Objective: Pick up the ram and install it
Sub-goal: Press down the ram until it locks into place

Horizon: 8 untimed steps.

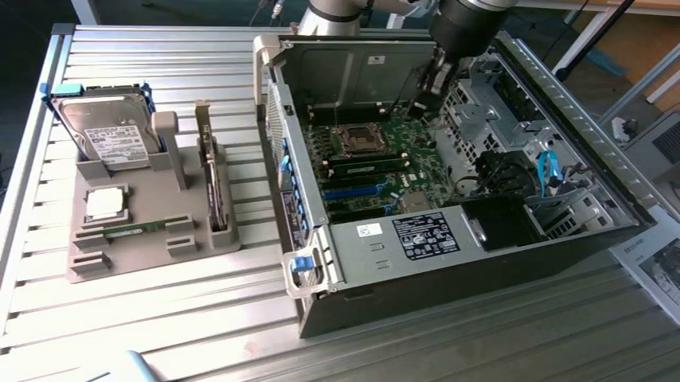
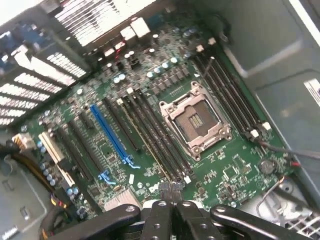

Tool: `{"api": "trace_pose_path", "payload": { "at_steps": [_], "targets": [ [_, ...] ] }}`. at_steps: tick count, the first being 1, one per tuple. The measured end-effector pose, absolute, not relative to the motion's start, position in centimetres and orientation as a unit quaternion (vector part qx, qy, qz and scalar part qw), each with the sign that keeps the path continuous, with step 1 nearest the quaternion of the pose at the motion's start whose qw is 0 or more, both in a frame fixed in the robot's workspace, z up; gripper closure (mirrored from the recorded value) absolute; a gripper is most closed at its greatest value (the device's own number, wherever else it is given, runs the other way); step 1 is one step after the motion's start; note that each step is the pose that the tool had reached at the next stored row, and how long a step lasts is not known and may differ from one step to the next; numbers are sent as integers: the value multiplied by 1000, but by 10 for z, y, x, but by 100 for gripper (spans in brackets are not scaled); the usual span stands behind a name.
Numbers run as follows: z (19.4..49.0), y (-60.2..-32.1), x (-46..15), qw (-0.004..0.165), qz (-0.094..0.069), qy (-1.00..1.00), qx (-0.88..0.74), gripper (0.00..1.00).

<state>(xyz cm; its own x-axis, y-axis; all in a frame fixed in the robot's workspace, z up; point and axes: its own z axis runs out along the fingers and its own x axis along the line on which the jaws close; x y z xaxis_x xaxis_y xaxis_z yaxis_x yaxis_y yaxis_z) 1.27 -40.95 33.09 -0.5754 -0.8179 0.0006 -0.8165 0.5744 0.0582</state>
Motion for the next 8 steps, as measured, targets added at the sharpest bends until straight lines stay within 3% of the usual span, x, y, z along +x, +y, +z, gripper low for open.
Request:
{"api": "trace_pose_path", "payload": {
  "at_steps": [8],
  "targets": [
    [330, -410, 13, 11, -27, -937, 348, 90]
  ]
}}
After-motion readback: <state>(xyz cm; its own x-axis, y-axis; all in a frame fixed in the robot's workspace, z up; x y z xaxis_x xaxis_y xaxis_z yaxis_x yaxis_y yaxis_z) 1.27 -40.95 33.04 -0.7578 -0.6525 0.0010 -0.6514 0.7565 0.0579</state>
